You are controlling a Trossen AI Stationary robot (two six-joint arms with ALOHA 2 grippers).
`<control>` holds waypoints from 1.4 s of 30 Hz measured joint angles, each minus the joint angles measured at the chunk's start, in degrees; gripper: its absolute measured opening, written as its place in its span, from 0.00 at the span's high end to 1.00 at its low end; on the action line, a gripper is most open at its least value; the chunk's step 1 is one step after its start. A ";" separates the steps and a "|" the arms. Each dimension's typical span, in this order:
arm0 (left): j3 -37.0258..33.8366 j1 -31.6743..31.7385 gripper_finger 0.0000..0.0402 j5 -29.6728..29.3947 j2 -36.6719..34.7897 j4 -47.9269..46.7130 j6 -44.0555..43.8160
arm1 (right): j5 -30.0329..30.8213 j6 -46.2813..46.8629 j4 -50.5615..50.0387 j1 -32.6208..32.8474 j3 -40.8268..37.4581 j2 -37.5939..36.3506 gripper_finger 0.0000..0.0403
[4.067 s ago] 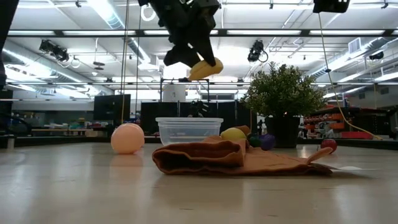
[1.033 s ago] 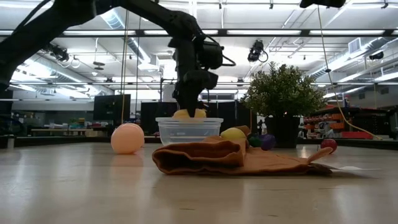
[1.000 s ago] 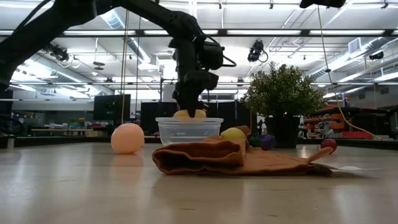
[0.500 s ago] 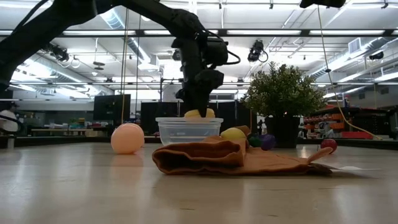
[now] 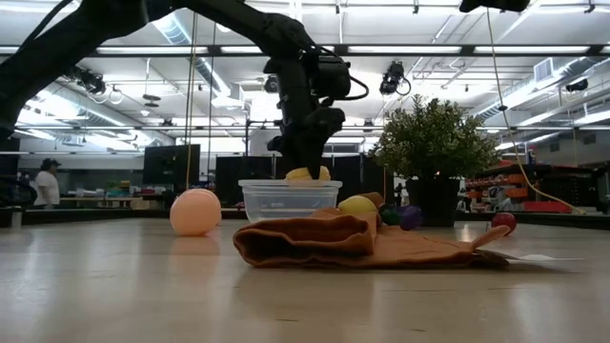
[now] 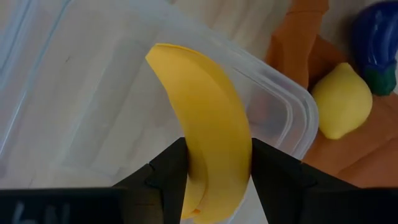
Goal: Pick and placing Produce into tupperware
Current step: Put the yellow banana into the transparent bin
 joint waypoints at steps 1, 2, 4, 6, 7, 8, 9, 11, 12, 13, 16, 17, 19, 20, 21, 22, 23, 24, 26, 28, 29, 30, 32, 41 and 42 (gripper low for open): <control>-0.71 0.01 0.57 -0.14 0.00 0.79 -0.60 | 0.00 0.00 0.01 0.00 0.00 0.00 0.76; -1.37 0.02 0.57 -0.17 0.03 1.11 -1.37 | 0.00 0.00 0.01 0.00 0.00 0.00 0.76; -2.71 0.02 0.57 -0.24 0.13 1.10 -1.69 | 0.00 0.00 0.01 -0.01 0.00 0.00 0.76; -4.63 -0.10 0.57 -0.24 0.09 2.45 -1.82 | 0.00 0.00 0.01 -0.01 0.00 0.00 0.76; -5.55 -0.13 0.57 -0.24 0.10 2.87 -1.98 | 0.00 0.00 0.01 -0.01 0.00 0.00 0.76; -6.23 -0.25 0.57 -0.24 0.15 2.73 -2.11 | 0.00 0.00 0.01 -0.01 0.00 0.00 0.76; -6.66 -0.34 0.57 -0.25 0.20 2.72 -2.15 | 0.00 0.00 0.01 0.00 0.00 0.00 0.76; -7.45 -0.37 0.57 -0.24 0.13 3.96 -2.14 | 0.00 0.00 0.01 -0.01 0.00 0.00 0.76; -7.81 -0.40 0.57 -0.24 0.13 4.53 -2.12 | 0.00 0.00 0.01 0.01 0.00 0.00 0.76; -7.97 -0.42 0.57 -0.21 0.13 4.57 -2.12 | 0.00 0.00 0.01 0.01 0.00 0.00 0.76; -7.99 -0.42 0.57 -0.20 0.11 6.14 -1.14 | 0.00 0.00 0.01 -0.01 0.00 0.00 0.76; -7.97 -0.47 0.57 -0.21 0.11 6.59 -0.99 | 0.00 0.00 0.01 -0.01 0.00 0.00 0.76; -7.97 -0.48 0.57 -0.12 0.11 7.00 -1.25 | 0.00 -0.04 0.01 -0.01 0.00 0.00 0.76; -7.97 -0.48 0.57 -0.06 0.11 7.44 -1.27 | 0.00 -0.04 0.01 0.01 0.00 0.00 0.76; -7.97 -0.48 0.57 -0.04 0.11 7.60 -1.35 | 0.00 -0.04 0.00 -0.01 0.00 0.00 0.76; -7.97 -0.48 0.57 -0.04 0.11 7.58 -1.54 | 0.00 -0.04 0.01 -0.01 0.00 0.00 0.76; -7.97 -0.48 0.57 -0.03 0.11 7.65 -1.92 | 0.00 -0.07 0.01 -0.01 0.00 -0.01 0.76; -7.97 -0.48 0.57 -0.03 0.11 7.78 -2.45 | 0.00 -0.08 0.01 0.01 0.00 0.00 0.76; -7.97 -0.52 0.57 0.01 0.11 8.38 -3.09 | 0.00 -0.21 0.01 -0.01 0.00 -0.01 0.76; -7.97 -0.52 0.57 0.11 0.11 8.89 -4.29 | 0.00 -0.49 -0.01 -0.01 0.00 -0.02 0.76; -7.97 -0.52 0.57 0.11 0.11 9.24 -4.76 | 0.00 -0.50 -0.02 -0.01 0.00 -0.02 0.76; -7.97 -0.52 0.57 0.11 0.11 9.71 -5.54 | 0.00 -0.50 0.01 -0.01 0.00 -0.02 0.76; -7.97 -0.66 0.57 0.09 0.11 10.16 -6.04 | 0.00 -0.52 -0.02 -0.01 0.00 -0.02 0.76; -7.97 -1.58 0.57 0.00 0.09 11.79 -8.73 | 0.00 -0.57 -0.02 0.01 0.00 -0.02 0.76; -7.97 -1.71 0.57 -0.03 0.09 11.75 -8.74 | 0.00 -0.58 -0.02 -0.01 0.00 -0.02 0.76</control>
